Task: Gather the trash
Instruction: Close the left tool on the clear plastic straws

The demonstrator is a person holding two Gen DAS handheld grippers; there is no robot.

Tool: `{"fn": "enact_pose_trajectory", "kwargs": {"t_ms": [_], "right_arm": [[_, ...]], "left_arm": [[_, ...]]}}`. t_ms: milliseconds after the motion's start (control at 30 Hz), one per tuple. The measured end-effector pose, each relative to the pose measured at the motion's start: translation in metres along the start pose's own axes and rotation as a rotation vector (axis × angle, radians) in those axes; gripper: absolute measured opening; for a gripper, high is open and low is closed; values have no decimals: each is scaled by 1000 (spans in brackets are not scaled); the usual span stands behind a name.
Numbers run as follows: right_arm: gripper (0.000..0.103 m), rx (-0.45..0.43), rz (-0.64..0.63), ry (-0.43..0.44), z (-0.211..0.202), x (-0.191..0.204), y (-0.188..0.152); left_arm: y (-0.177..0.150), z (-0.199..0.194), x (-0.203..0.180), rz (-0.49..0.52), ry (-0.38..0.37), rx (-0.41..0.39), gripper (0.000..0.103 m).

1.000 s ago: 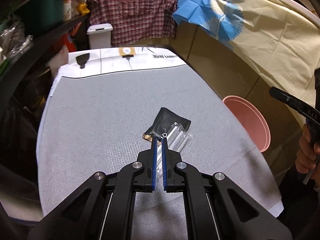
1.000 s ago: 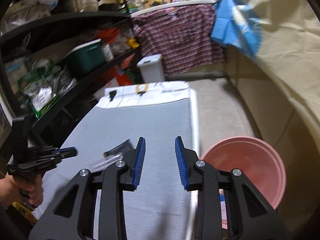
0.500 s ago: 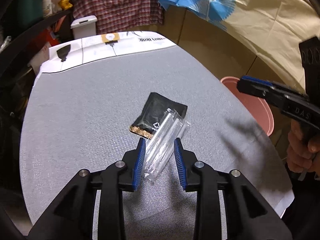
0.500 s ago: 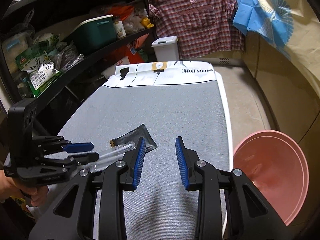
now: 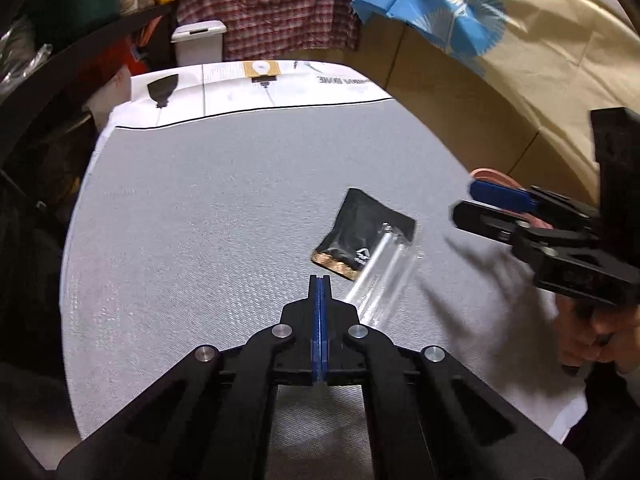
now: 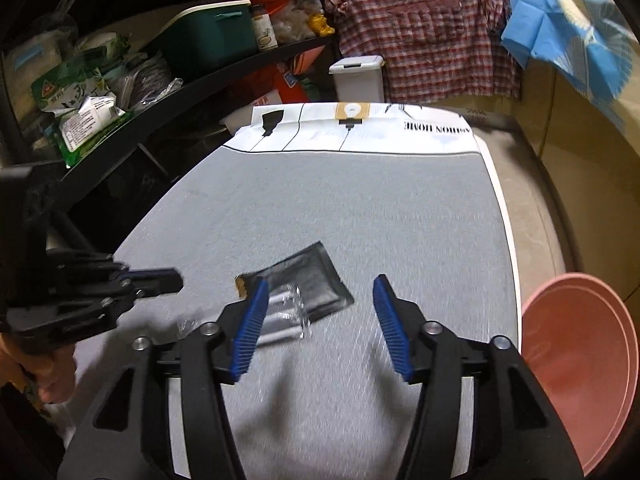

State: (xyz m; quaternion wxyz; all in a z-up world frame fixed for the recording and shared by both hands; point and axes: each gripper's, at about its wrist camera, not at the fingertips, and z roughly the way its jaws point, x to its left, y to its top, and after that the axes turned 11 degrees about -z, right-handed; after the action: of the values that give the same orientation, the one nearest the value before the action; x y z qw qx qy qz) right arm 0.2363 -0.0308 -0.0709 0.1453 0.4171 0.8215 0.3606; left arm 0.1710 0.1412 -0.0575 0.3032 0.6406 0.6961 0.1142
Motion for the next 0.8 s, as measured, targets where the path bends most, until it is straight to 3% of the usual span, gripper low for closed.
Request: {"fn": "enact_pose_trajectory", "kwargs": {"t_ms": [67,133,200,333,433,467,500,667,800], "right_arm": [[56,-1,22,-2,4,-3,2],[56,2,40,-3,5,-7,1],[56,5,53,-6,6,-10,0],[56,11,53,-5,6,-12,-1],[56,12,54,-4,7,-13,-2],[57,13,54,-3,7,-13,-3],[59,15,53,-1,7,-13,-3],[69,34,30,34,16,-6,-3],[78,75,-21,64,34,9,-2]], "left_arm": [[-3,1,-5,24,-22,14,2],[-7,5,-10,58,-15,15,16],[-7,7,-12,71,-16,9,23],[-5,17,-16,68,-45,41,27],[-9,28,-22,103,-28,76,24],[-10,30,-23,109,-27,89,16],[-10,31,-22,112,-18,99,2],[0,18,-5,42,20,55,2],[6,12,20,-50,117,19,2]]}}
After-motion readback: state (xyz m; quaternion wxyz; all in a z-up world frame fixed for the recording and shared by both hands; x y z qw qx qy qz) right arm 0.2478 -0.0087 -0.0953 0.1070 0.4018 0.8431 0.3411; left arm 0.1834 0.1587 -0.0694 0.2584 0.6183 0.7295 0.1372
